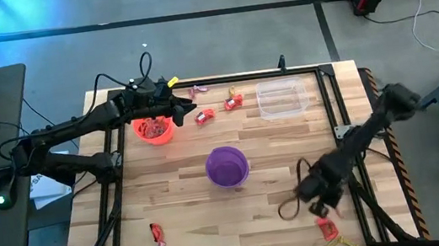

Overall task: Sort candy by brand, put in halloween buckets
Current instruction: Put the orange gummy into the orange bucket, then put the red candy into the purple bucket

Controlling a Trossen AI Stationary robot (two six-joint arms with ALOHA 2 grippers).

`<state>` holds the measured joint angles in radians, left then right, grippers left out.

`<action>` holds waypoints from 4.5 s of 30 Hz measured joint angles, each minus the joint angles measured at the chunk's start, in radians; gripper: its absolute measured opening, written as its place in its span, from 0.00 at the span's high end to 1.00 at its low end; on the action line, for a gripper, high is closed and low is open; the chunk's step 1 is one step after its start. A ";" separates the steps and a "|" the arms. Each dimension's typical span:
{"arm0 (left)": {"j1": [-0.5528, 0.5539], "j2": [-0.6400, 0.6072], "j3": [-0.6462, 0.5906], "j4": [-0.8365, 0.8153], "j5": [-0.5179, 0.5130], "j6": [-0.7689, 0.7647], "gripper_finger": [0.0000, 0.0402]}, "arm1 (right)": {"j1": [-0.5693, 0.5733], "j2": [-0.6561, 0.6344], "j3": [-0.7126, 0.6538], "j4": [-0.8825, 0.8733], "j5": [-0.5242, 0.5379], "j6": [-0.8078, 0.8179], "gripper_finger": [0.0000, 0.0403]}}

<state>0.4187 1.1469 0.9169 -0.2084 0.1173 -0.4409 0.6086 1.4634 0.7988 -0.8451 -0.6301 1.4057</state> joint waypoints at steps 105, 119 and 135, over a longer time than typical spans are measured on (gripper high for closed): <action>0.076 0.025 0.201 -0.408 -0.029 0.021 0.62 | -1.033 0.392 0.951 -0.134 0.684 -1.364 0.45; 0.280 0.754 0.610 -0.604 -0.079 0.047 0.62 | -0.948 -0.227 0.228 0.123 0.688 -0.806 0.45; 0.347 1.021 0.767 -0.618 -0.206 -0.141 0.62 | -0.849 -0.274 0.086 0.232 0.690 -0.742 0.45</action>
<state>0.7658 2.1681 1.6840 -0.8268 -0.0889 -0.5823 -0.2401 1.1892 0.8848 -0.6136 0.0596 0.6638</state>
